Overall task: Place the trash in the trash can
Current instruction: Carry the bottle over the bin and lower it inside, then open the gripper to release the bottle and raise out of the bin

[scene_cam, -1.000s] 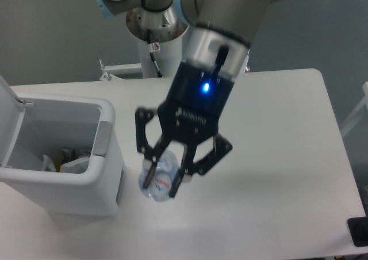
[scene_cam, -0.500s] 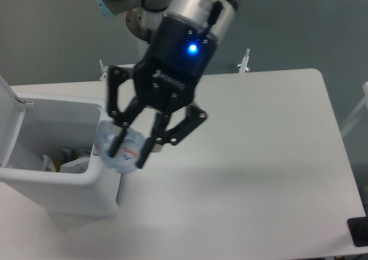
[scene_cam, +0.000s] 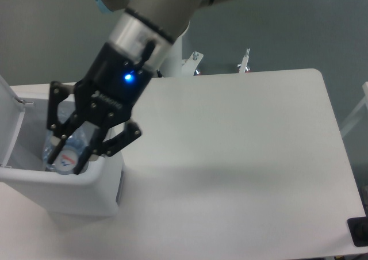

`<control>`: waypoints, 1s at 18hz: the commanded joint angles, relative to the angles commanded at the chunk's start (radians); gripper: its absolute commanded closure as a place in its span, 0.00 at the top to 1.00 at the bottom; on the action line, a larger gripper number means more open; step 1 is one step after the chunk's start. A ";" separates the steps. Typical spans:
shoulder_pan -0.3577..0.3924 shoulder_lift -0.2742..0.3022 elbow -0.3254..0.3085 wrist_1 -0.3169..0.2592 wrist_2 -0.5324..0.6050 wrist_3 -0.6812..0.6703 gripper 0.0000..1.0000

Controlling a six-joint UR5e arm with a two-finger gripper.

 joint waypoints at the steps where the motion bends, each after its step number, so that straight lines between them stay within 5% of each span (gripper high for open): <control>1: -0.002 0.002 -0.005 0.000 0.000 0.023 0.86; 3: 0.000 0.008 -0.020 0.002 0.000 0.043 1.00; 10: 0.012 0.028 -0.045 0.003 0.002 0.069 1.00; 18: 0.162 0.037 -0.078 -0.003 0.119 0.274 1.00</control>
